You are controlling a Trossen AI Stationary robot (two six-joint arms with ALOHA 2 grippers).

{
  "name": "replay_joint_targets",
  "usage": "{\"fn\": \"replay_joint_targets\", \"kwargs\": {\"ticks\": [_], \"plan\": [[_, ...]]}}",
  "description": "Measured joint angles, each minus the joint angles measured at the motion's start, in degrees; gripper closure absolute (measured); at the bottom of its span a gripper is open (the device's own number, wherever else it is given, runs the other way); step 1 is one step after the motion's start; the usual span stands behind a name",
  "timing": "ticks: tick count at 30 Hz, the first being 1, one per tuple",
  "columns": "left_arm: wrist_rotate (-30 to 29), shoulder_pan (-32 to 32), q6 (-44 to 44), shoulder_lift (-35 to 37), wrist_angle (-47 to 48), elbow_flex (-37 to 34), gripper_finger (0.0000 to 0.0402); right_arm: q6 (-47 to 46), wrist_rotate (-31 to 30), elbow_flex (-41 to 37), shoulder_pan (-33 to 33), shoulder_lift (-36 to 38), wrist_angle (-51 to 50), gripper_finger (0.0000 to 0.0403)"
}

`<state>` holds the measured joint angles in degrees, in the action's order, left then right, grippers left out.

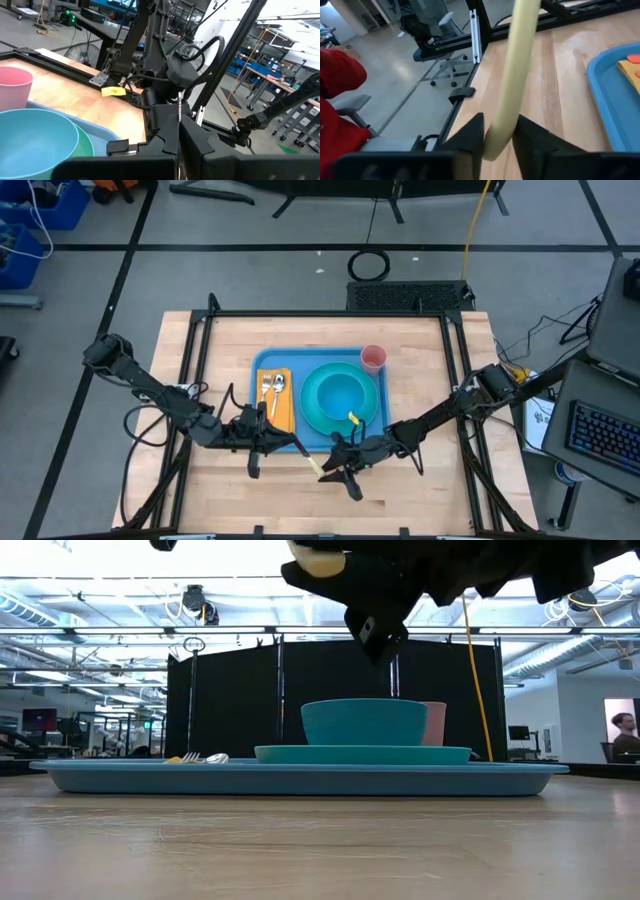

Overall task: Set up tray
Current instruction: Put the yellow knife on the yellow table napkin

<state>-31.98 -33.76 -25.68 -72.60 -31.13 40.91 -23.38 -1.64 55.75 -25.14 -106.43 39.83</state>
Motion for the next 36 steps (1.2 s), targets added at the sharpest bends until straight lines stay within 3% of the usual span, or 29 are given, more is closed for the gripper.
{"fn": "replay_joint_targets", "kwargs": {"ticks": [4, 16, 27, 30, 36], "plan": [[0.29, -0.07, 0.53, 0.00, -0.29, 0.09, 0.0399, -0.91, -0.85, 0.00, 0.24, 0.00, -0.31, 0.0358], [0.91, -0.17, 1.40, 0.00, -1.09, 0.13, 0.0370, -0.72, -1.17, -0.04, 0.84, -0.02, 1.12, 0.0358], [-0.31, -3.47, 16.73, 0.93, -2.82, 0.04, 0.0336, -0.99, 0.99, -0.02, 1.92, -0.02, 4.20, 0.0361], [-6.07, -5.92, 20.91, 1.50, -1.02, 0.00, 0.0341, -1.77, 2.63, 0.04, 2.20, 0.02, 6.45, 0.0362], [-27.96, -12.62, 26.73, 1.53, 2.12, -0.02, 0.0365, -5.64, 1.98, 0.07, 3.39, 0.04, 6.67, 0.0362]]}}
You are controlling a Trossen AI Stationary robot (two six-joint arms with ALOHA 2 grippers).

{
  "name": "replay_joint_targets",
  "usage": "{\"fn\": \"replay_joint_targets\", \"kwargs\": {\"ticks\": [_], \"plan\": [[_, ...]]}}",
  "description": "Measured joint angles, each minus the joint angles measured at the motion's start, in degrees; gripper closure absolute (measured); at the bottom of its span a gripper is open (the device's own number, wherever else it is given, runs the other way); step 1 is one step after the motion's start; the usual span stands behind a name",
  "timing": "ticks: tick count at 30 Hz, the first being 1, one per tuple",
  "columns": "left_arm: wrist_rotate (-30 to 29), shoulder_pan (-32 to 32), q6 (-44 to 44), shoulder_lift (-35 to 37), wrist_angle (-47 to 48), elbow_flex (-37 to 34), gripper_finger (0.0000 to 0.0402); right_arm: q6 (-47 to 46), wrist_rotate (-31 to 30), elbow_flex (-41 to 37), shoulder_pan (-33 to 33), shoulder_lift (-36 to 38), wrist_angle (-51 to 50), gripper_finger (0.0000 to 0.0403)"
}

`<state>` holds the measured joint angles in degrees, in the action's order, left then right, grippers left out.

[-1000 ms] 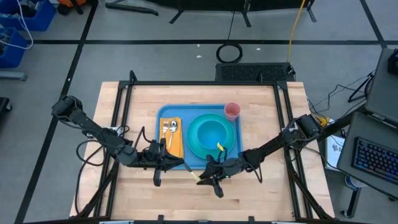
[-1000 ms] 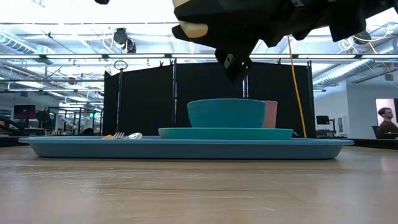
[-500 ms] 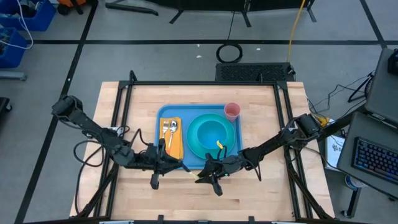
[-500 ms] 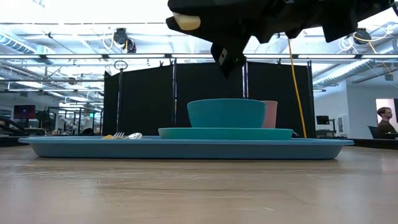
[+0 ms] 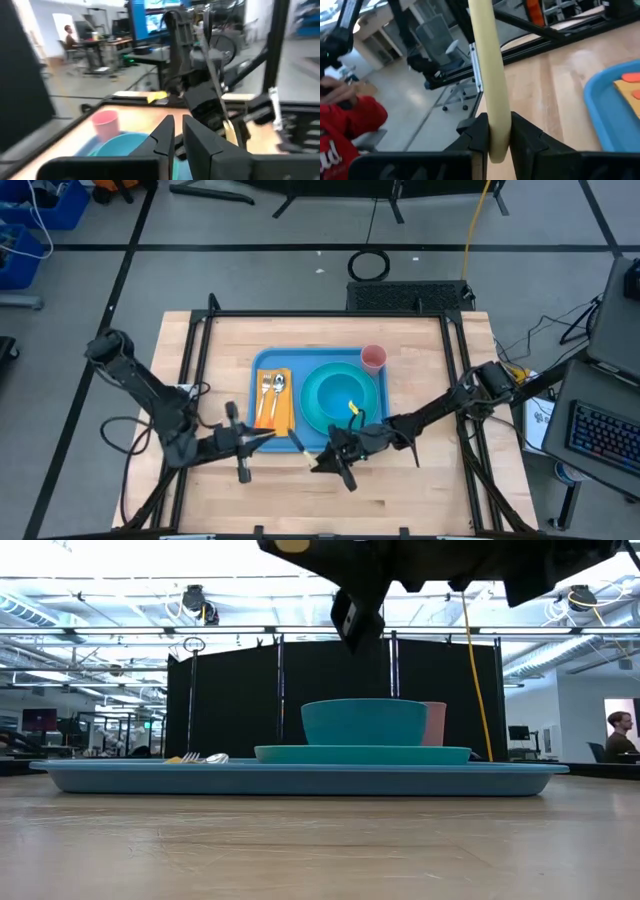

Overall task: Set up tray
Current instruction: Put the yellow knife on the yellow table napkin

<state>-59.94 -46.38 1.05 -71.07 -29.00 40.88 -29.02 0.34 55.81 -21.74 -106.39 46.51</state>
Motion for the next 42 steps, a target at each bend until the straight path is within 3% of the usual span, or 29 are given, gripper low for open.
{"fn": "replay_joint_targets", "kwargs": {"ticks": [4, 11, 23, 29, 34, 42], "plan": [[-7.53, -4.19, 1.13, -0.05, 1.31, 0.00, 0.0377, -3.26, 0.04, 0.00, 1.59, 0.00, 0.01, 0.0362], [-14.62, -9.81, -0.42, -0.04, 5.49, 0.00, 0.0397, -8.33, -0.05, 0.00, 4.98, 0.00, 0.43, 0.0363], [-24.20, -16.54, -16.10, -0.04, 22.75, 0.00, 0.0370, -21.20, -0.29, 4.80, 8.16, -0.85, 0.70, 0.0363], [-26.13, -18.29, -27.93, -0.07, 33.65, 0.00, 0.0384, -27.79, -0.59, 12.42, 8.01, -5.96, 0.40, 0.0363], [-26.32, -19.43, -36.48, -0.07, 40.18, 0.00, 0.0398, -39.56, -2.05, 16.40, 8.15, -11.18, -2.78, 0.0363], [-26.22, -22.17, -40.92, -0.09, 44.02, 0.00, 0.0371, -48.39, -3.66, 16.46, 9.78, -12.87, -8.79, 0.0363]]}}
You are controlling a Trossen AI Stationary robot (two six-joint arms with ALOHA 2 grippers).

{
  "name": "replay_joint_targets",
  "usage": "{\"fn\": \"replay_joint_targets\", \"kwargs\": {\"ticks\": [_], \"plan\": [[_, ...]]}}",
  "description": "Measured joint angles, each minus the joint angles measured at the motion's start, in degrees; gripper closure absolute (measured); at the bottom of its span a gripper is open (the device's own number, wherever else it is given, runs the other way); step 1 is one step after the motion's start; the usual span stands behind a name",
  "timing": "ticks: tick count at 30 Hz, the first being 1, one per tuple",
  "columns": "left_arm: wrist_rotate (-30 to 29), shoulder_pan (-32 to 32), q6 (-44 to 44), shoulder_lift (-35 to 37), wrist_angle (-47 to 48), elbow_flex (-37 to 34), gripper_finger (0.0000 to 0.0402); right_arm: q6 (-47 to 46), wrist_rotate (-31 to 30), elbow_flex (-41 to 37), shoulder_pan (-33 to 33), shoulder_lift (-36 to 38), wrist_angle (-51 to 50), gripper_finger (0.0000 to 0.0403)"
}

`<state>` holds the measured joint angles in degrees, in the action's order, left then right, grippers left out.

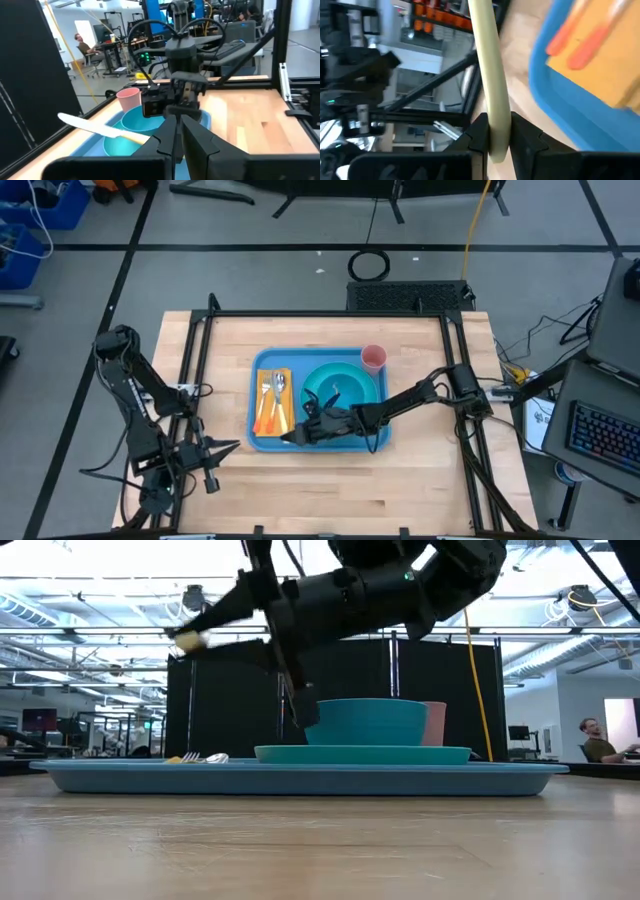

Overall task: Set up tray
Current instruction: Put the yellow knife on the yellow table napkin

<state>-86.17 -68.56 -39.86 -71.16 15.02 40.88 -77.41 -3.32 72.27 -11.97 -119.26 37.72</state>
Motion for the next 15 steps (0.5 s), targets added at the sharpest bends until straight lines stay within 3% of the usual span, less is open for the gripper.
{"fn": "replay_joint_targets", "kwargs": {"ticks": [11, 15], "plan": [[1.22, -0.96, -2.40, -0.02, 1.89, 0.00, 0.0397, -7.50, -1.36, 0.03, 1.17, 0.06, -9.31, 0.0363], [1.72, -0.98, -2.99, -0.02, 2.62, 0.00, 0.0390, -9.88, -1.34, 0.04, 1.52, 0.13, -10.74, 0.0363]]}}
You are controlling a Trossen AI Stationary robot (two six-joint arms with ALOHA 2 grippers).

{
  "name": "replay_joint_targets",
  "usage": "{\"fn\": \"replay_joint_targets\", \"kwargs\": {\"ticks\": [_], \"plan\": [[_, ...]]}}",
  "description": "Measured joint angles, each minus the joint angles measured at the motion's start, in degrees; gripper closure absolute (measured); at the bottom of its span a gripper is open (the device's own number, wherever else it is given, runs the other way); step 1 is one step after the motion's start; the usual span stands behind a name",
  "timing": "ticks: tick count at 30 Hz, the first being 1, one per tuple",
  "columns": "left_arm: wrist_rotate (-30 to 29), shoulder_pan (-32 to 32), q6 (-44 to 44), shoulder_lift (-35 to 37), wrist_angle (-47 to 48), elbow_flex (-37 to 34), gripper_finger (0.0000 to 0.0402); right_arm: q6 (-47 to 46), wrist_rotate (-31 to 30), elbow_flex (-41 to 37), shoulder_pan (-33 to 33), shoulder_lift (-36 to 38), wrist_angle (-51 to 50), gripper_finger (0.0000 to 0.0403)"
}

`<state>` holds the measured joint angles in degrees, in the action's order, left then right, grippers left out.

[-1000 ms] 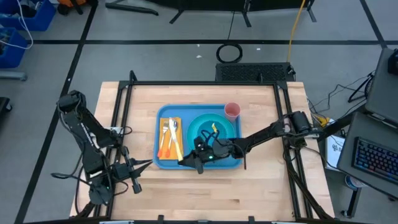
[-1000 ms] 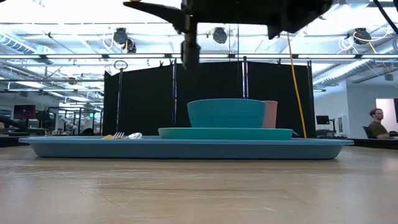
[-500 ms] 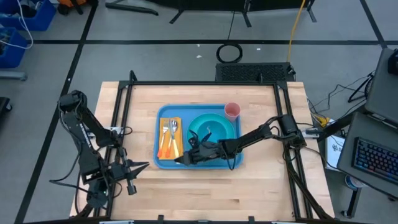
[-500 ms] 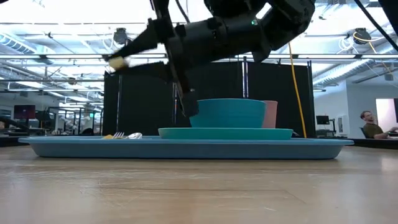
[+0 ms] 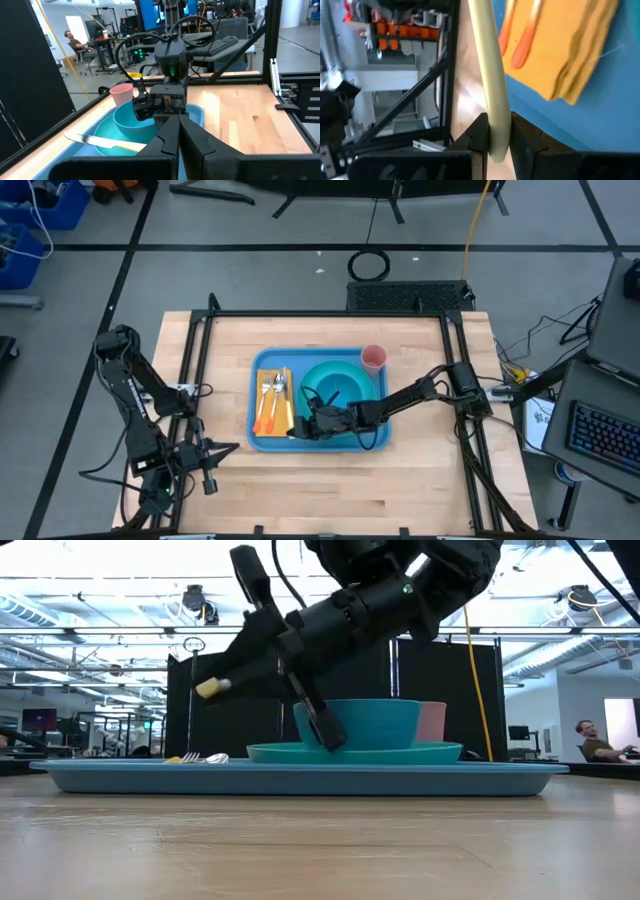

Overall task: Set up tray
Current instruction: Put the yellow knife on the yellow table napkin

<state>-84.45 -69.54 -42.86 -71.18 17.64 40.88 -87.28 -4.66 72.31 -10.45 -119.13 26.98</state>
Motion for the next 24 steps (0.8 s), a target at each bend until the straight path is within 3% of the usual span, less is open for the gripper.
{"fn": "replay_joint_targets", "kwargs": {"ticks": [6, 12, 17, 24], "plan": [[0.49, 0.01, -1.03, 0.00, 0.90, 0.00, 0.0370, -1.63, 0.67, 3.12, -0.04, -2.90, -0.71, 0.0363], [2.02, -0.42, -1.92, -0.02, 1.78, 0.00, 0.0384, 2.94, 1.89, 9.90, -0.07, -5.22, -4.24, 0.0363], [2.12, -1.49, -3.99, -0.12, 3.14, 0.00, 0.0398, 4.28, 1.78, 10.58, 0.33, -5.25, -5.70, 0.0363], [1.95, -2.27, -5.08, -0.96, 3.42, 0.00, 0.0372, 2.33, 1.68, 10.62, -0.84, -5.22, -1.45, 0.0363]]}}
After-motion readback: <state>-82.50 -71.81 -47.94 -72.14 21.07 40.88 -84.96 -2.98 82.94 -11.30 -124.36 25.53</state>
